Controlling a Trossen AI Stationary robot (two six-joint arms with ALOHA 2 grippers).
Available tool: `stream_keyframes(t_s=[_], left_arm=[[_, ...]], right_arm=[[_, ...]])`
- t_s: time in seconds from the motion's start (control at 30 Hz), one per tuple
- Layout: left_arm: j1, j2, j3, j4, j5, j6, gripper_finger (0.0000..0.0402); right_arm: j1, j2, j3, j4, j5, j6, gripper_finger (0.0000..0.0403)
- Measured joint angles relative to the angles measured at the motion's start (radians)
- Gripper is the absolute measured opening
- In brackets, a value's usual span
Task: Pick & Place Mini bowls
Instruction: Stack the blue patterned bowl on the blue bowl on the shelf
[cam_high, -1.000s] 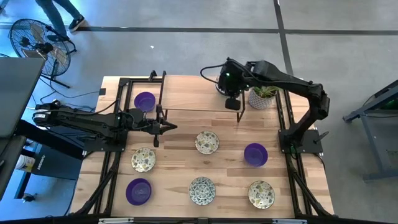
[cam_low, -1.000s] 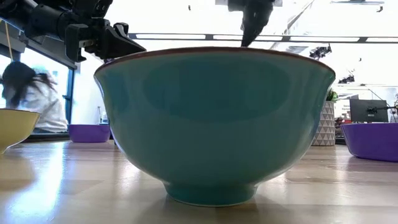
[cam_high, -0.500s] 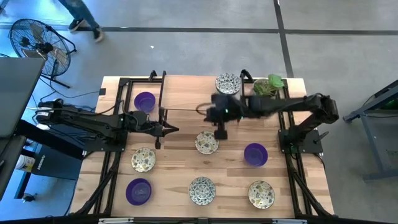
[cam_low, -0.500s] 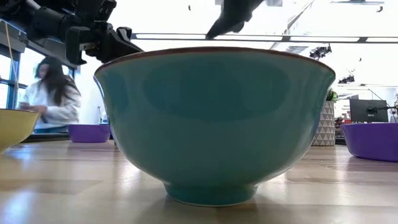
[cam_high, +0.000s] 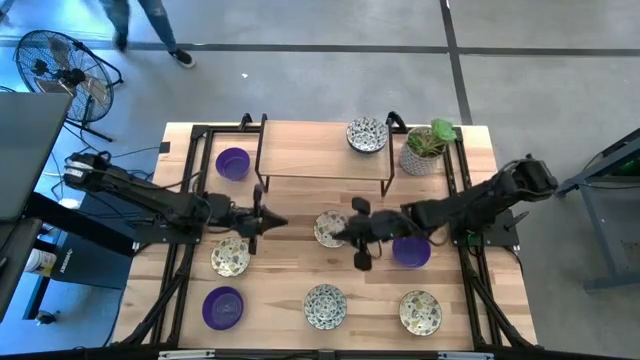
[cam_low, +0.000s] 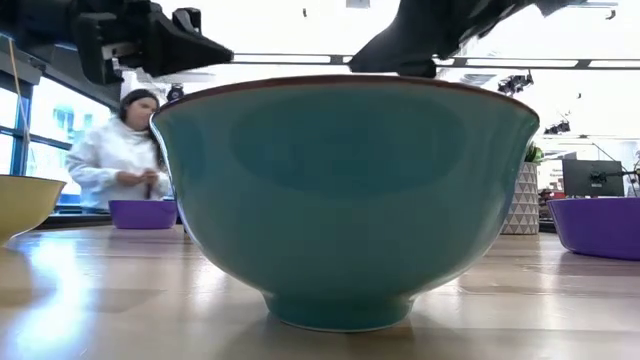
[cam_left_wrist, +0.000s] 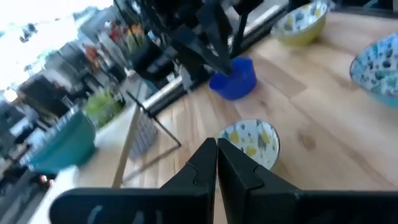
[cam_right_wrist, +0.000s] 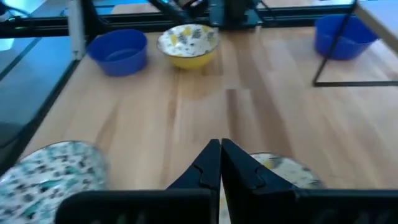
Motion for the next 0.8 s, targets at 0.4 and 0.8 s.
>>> stream_keyframes(t_s=[0.4,0.8], left_arm=[[-0.005,0.026,-0.161,0.319,0.066,-0.001,0.0010],[-0.005,0.026,-0.161,0.310,0.065,-0.003,0.0010]], right_arm=[[0.192,0.001,0.117,-0.262,0.063,0.066,0.0087],[0.305,0.201,0.306,-0.477,0.014,-0.034,0.0140]])
